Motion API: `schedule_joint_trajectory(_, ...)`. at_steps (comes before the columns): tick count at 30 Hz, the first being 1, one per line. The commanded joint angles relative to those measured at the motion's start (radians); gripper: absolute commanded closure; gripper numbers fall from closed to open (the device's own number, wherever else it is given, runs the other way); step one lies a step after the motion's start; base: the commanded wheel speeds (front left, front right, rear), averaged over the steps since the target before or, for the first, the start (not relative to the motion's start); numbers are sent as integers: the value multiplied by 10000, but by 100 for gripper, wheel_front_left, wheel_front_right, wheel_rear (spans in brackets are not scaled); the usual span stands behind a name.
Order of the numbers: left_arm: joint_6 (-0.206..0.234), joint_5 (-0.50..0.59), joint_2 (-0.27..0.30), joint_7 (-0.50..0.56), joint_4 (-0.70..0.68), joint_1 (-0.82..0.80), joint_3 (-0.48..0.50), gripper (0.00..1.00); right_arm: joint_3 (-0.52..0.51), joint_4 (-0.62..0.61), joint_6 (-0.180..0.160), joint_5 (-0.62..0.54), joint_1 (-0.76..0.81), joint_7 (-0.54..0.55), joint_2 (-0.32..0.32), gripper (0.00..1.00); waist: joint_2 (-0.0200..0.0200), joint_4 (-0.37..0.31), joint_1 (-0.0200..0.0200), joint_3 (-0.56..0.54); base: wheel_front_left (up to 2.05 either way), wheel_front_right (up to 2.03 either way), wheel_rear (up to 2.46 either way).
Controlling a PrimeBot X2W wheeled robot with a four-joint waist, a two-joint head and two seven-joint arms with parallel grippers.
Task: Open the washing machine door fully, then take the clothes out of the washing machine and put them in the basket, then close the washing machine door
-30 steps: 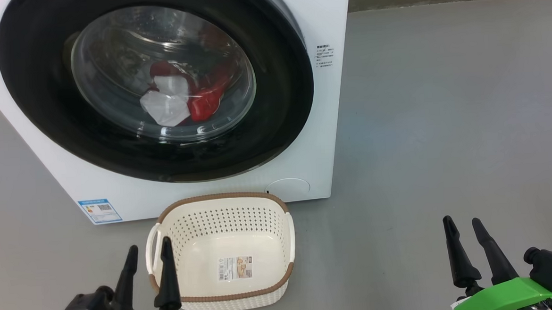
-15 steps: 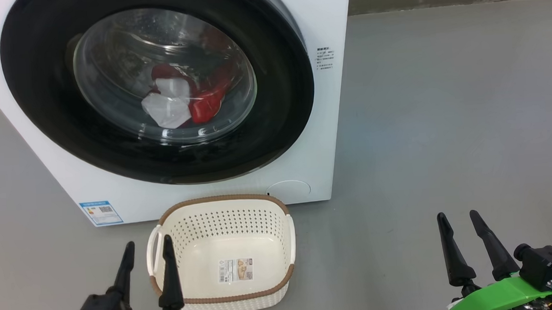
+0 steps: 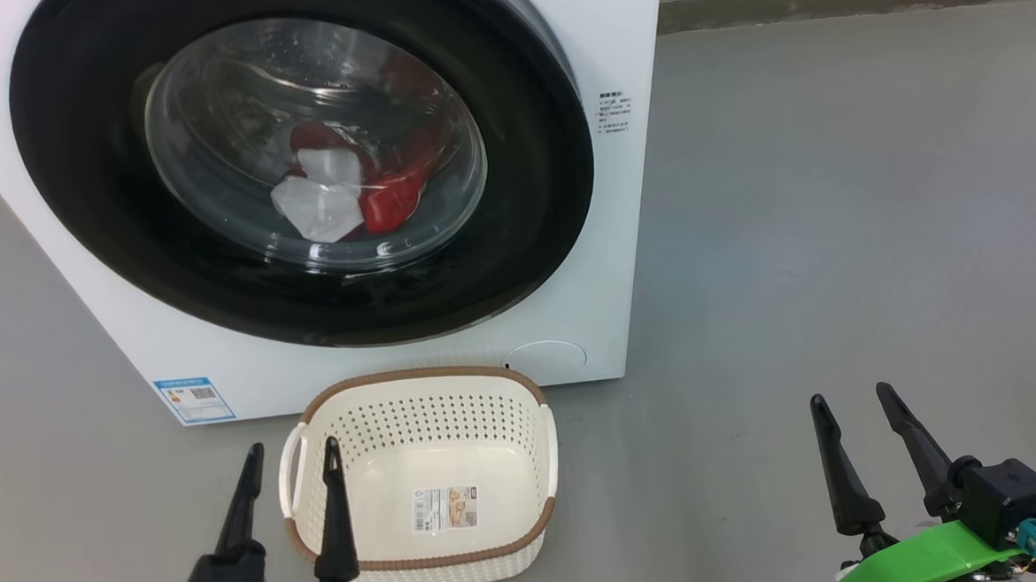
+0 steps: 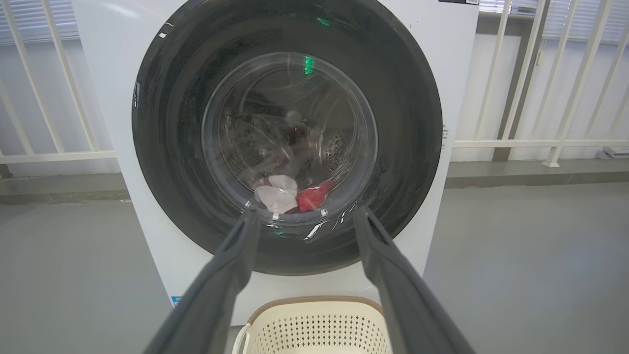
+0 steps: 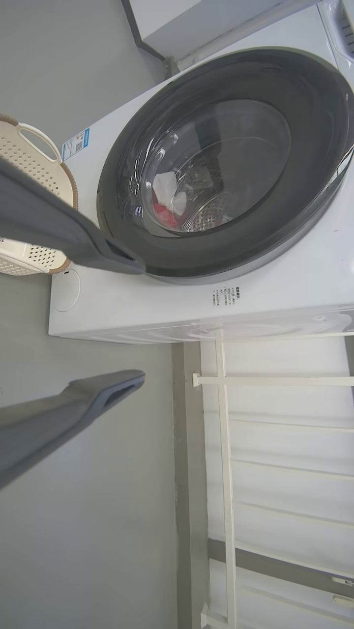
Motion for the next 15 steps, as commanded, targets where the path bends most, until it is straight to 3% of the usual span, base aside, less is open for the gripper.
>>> schedule_joint_trajectory(1, 61, 75, 141, -93, -297, -439, 300, 0, 297, -285, -9, -113, -270, -86, -112, 0, -1, 7, -1, 12, 0, 0, 0)
schedule_joint_trajectory(15, 93, 11, 141, -93, -253, -456, 428, 0, 232, -318, -9, -112, -329, -110, -112, 0, -1, 28, -1, 85, 0, 0, 0)
